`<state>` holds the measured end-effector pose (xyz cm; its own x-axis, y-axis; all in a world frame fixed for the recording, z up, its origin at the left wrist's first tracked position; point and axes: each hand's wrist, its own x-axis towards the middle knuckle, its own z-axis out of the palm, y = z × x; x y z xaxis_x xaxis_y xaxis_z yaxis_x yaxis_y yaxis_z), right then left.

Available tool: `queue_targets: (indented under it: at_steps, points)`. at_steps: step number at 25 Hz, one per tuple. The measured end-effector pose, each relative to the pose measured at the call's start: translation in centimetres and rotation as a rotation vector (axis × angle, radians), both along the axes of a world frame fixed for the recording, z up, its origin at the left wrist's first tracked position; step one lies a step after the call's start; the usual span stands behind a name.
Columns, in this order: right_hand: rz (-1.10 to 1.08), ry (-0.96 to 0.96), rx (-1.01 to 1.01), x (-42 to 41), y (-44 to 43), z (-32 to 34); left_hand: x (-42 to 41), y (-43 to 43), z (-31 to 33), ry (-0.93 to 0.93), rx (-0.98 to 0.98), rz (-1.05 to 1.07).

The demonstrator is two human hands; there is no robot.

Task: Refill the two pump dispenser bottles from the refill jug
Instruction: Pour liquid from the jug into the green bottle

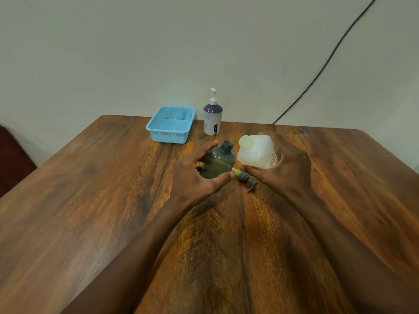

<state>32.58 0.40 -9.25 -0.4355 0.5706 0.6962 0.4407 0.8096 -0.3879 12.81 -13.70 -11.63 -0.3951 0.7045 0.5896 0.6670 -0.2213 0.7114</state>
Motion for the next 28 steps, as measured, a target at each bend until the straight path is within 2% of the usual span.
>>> queue_targets:
  at_steps: [11,20,28]
  points:
    - [0.019,-0.065,0.147,-0.8,1.5,0.1,-0.5,1.4,-1.0,0.030,-0.001,-0.009]
    - [0.034,-0.089,0.097,-0.9,2.9,-1.3,-0.8,2.1,-1.9,0.046,-0.065,0.009]
    - [0.013,-0.094,0.179,-0.3,2.3,-0.2,0.0,2.2,-1.6,0.034,-0.087,-0.009]
